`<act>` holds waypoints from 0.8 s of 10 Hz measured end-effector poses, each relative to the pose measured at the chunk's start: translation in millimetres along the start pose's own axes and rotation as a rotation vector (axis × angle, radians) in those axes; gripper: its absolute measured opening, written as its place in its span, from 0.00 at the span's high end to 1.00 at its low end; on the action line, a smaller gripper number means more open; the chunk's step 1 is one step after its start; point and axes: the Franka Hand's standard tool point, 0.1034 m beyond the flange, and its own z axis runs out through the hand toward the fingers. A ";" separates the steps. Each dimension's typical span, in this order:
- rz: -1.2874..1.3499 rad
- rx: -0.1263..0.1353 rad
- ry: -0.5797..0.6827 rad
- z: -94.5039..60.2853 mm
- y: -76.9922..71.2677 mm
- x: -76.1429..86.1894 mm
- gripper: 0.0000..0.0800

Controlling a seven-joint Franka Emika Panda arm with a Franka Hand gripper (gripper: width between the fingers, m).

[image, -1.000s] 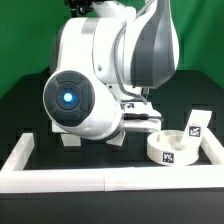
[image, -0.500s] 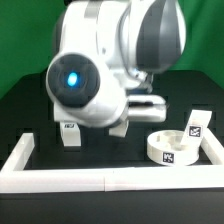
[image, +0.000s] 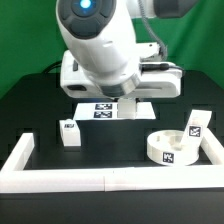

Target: Assemble stool

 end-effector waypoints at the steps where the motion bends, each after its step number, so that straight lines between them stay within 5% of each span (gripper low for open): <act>1: -0.006 0.003 0.093 -6.7 -4.1 2.3 0.60; 2: -0.010 0.001 0.168 -10.0 -6.0 2.2 0.60; 4: -0.094 -0.088 0.425 -51.1 -34.1 -8.3 0.60; 5: -0.137 -0.135 0.514 -57.7 -45.2 -18.4 0.60; 6: -0.151 -0.149 0.573 -64.3 -54.3 -22.3 0.60; 8: -0.146 -0.125 0.716 -69.1 -53.0 -15.2 0.60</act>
Offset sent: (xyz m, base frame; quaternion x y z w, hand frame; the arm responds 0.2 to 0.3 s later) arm 0.0190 0.0234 0.0642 -0.1380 0.3262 -0.0842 0.9314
